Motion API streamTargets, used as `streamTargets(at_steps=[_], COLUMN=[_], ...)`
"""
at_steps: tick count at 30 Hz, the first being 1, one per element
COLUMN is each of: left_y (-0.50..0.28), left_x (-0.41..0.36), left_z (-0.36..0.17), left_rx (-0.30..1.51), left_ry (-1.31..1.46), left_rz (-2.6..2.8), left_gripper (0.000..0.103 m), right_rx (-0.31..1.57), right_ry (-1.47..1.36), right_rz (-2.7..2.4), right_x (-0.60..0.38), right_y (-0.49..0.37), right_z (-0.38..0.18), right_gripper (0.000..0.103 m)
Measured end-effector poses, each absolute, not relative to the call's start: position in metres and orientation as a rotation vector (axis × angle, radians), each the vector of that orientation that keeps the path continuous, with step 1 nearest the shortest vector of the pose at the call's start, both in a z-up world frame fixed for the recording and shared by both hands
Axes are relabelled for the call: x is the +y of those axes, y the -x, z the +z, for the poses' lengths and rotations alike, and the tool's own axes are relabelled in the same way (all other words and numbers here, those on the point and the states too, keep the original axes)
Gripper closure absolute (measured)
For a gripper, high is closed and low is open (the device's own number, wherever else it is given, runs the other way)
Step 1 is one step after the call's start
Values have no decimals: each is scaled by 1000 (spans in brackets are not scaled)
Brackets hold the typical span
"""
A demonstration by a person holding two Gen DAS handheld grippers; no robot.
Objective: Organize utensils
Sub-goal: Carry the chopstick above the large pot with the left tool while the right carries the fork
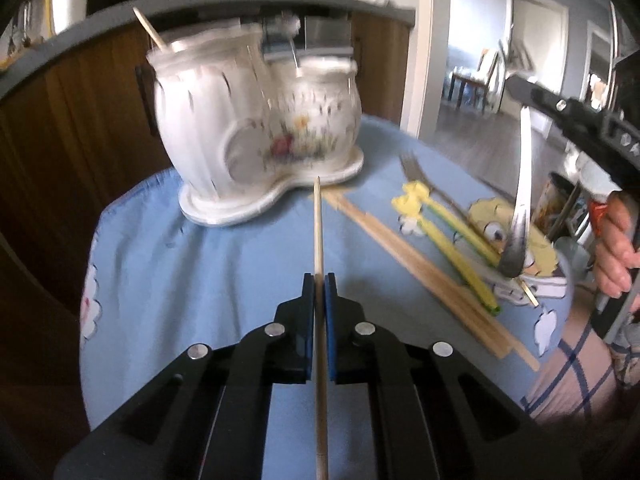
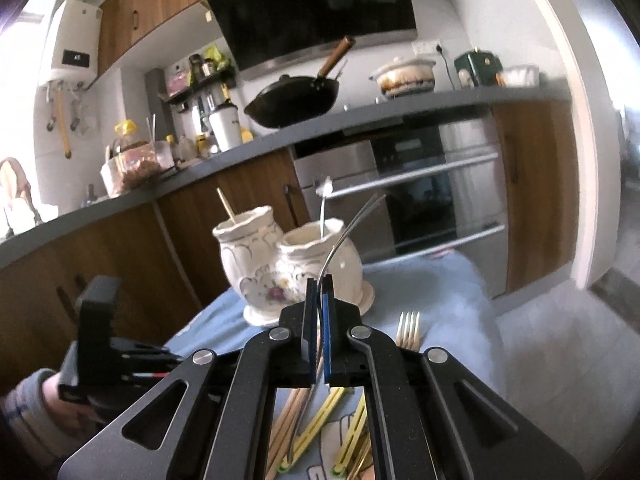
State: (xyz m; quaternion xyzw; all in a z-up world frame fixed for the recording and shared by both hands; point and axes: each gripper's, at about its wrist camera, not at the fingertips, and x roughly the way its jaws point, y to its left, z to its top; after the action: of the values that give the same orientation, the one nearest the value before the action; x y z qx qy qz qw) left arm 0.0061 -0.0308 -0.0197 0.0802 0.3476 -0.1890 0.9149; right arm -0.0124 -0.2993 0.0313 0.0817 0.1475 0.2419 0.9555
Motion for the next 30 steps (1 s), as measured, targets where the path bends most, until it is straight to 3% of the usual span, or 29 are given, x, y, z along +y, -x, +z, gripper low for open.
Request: streamTargets(at_steps=[13,30], left_y=[7,-72], left_x=[-16,3], left_z=[46,128], left_rx=[391,222], left_ry=[-81,40], left_rz=[-439,-434], left_gripper=[98,98], right_rx=[240,105], right_ry=[-142,-229], right_rz=[467,447], right_x=[-279,-260], right_y=[-10,-81], right_z=[66,115], right_gripper=[100,100])
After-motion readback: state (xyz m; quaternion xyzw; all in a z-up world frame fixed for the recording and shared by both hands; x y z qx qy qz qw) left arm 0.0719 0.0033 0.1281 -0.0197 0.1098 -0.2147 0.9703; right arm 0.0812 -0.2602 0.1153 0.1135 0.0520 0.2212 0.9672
